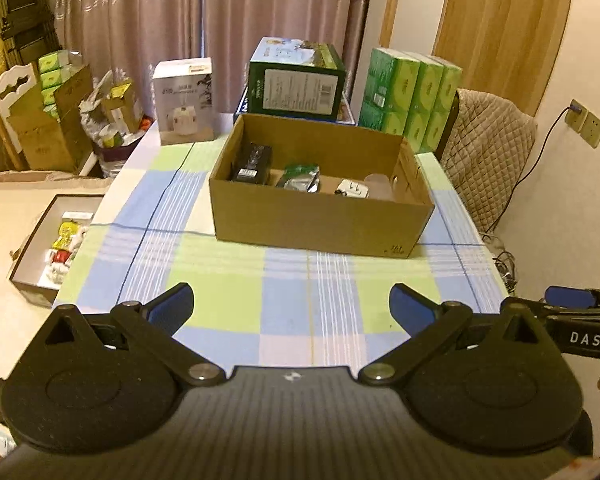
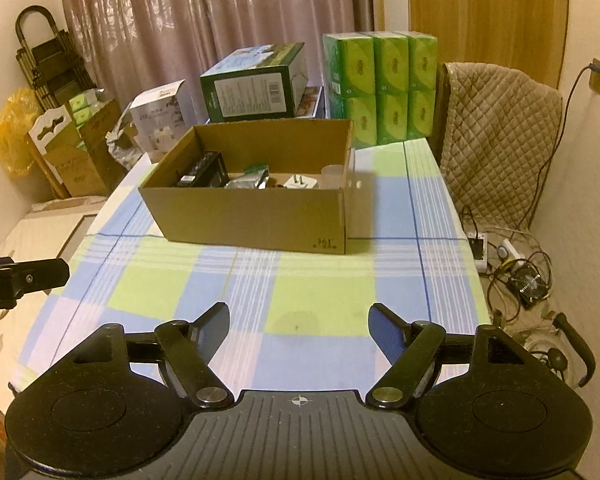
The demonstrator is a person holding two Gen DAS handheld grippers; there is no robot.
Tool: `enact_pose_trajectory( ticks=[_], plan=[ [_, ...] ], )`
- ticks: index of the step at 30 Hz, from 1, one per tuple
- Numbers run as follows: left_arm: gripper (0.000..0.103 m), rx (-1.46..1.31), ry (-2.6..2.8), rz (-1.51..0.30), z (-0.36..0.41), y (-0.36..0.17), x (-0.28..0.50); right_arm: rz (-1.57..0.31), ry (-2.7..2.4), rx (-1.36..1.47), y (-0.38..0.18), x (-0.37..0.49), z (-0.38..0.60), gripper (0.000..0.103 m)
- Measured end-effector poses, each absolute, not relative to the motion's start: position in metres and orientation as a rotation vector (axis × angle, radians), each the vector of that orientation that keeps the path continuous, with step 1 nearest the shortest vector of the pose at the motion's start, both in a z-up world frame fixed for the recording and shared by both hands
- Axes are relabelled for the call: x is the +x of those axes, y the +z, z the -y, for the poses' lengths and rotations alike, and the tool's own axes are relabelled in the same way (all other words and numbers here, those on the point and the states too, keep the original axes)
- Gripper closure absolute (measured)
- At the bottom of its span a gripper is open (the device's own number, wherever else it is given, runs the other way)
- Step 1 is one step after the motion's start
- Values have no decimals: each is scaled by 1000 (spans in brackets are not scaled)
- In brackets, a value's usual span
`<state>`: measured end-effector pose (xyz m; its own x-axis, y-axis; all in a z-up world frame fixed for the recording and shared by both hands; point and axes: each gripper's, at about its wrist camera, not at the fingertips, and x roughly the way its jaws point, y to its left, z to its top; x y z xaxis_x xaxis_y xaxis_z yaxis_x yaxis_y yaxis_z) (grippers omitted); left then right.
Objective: Organize objects
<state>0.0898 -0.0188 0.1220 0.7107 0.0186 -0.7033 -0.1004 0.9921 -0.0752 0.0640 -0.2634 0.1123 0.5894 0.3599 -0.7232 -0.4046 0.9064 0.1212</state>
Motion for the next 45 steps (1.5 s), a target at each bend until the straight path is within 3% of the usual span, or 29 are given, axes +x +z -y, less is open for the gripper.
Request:
enact_pose_trajectory(
  ticks=[45],
  plan=[
    [1, -53, 26, -803, 45, 93, 61, -832, 441, -63, 107, 38, 262, 29]
  ],
)
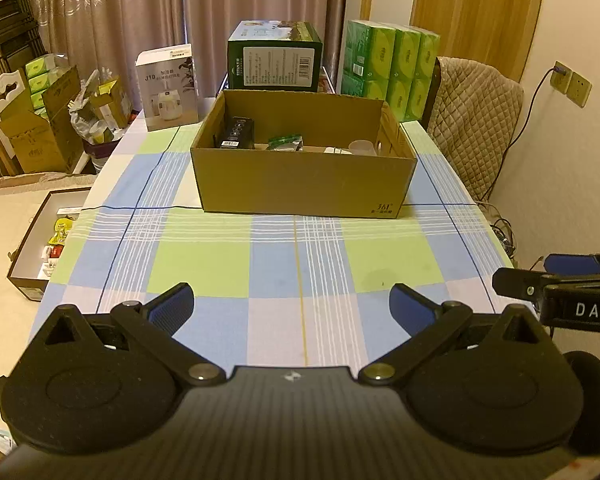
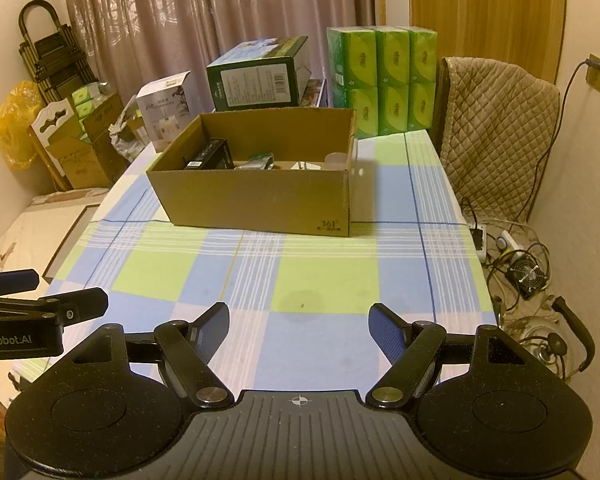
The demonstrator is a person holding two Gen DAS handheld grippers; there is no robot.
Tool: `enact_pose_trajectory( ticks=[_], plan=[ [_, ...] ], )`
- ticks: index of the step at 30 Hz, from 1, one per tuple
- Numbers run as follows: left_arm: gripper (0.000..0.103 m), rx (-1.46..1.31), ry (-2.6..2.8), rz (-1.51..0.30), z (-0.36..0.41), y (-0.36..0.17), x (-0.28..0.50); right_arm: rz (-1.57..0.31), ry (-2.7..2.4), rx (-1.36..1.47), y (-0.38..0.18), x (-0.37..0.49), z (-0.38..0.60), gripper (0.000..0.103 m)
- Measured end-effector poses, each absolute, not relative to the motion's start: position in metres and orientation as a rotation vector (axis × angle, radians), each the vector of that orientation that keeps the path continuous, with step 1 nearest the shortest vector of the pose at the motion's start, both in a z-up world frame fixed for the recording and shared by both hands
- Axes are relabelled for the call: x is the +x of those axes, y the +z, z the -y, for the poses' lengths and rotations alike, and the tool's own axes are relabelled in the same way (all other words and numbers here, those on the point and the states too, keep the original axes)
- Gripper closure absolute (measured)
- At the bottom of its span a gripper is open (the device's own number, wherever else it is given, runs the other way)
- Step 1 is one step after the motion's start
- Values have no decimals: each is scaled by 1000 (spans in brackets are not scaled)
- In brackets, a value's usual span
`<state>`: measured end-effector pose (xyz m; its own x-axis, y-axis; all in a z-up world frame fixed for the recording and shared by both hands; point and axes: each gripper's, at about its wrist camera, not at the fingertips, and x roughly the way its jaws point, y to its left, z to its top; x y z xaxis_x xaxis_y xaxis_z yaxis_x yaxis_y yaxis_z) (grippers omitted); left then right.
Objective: Organize objects
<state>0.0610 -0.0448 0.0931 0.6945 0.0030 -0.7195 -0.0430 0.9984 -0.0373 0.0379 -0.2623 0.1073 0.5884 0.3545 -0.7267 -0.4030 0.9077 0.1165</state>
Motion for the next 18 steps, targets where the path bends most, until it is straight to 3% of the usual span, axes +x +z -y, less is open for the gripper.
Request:
enact_pose_trajectory(
  ticks=[18],
  plan=[
    [1, -47, 11, -799, 47, 94, 62, -830, 441, -55, 105, 38, 265, 29]
  ],
)
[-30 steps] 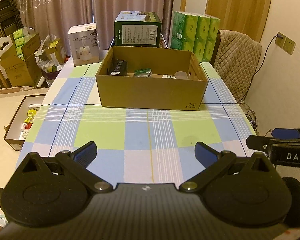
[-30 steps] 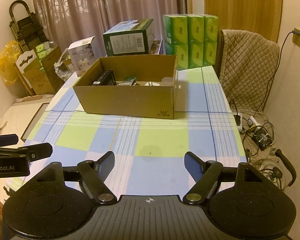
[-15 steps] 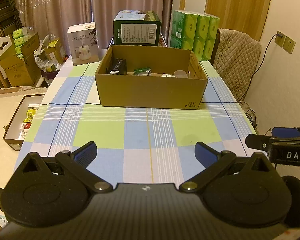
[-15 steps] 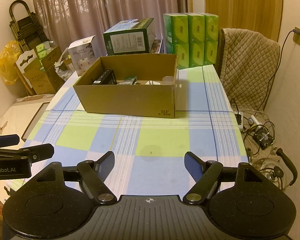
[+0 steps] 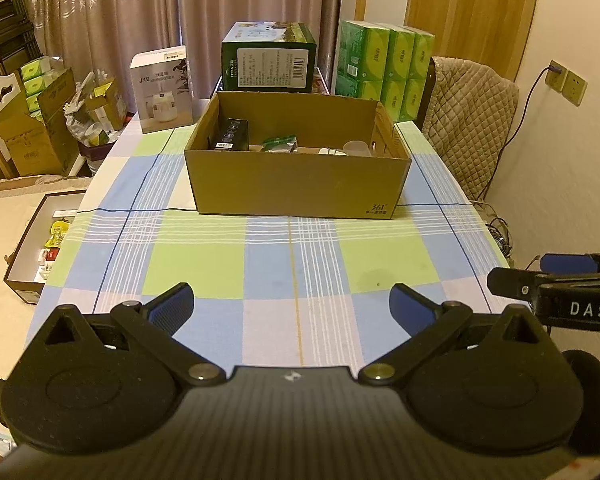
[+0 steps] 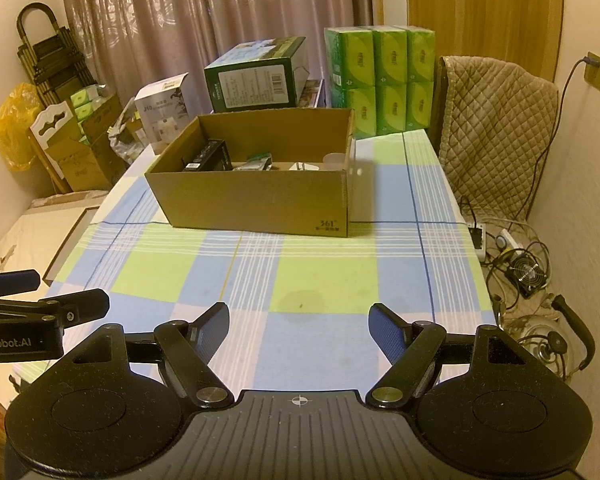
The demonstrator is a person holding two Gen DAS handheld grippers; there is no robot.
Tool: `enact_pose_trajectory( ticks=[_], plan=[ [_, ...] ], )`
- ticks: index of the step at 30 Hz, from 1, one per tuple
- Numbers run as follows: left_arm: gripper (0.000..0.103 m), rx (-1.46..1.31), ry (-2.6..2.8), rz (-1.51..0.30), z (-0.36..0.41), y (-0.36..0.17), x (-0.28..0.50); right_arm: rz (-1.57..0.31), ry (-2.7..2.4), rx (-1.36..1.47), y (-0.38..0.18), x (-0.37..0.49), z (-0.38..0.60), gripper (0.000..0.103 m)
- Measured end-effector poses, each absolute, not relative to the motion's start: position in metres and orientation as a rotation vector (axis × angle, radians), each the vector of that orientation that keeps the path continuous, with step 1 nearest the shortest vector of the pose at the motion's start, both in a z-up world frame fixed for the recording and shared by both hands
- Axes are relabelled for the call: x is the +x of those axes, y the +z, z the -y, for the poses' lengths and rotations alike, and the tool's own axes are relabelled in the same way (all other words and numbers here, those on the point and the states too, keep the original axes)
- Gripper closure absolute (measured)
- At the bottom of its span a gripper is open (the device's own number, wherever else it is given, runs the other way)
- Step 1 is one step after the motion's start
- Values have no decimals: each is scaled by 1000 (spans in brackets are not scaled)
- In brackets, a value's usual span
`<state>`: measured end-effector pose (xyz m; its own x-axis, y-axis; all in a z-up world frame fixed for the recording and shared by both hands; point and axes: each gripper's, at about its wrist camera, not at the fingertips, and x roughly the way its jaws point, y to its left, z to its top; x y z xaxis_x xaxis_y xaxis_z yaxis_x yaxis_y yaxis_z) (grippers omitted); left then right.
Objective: Organize objects
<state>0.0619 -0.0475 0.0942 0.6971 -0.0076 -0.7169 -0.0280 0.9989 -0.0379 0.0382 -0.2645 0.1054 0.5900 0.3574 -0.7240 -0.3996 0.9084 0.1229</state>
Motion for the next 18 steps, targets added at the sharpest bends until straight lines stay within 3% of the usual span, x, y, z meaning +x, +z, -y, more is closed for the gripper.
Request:
enact_pose_trajectory(
  ticks=[18],
  plan=[
    [1, -51, -5, -786, 48, 95, 62, -818, 445, -53, 110, 36, 264, 29]
  ],
)
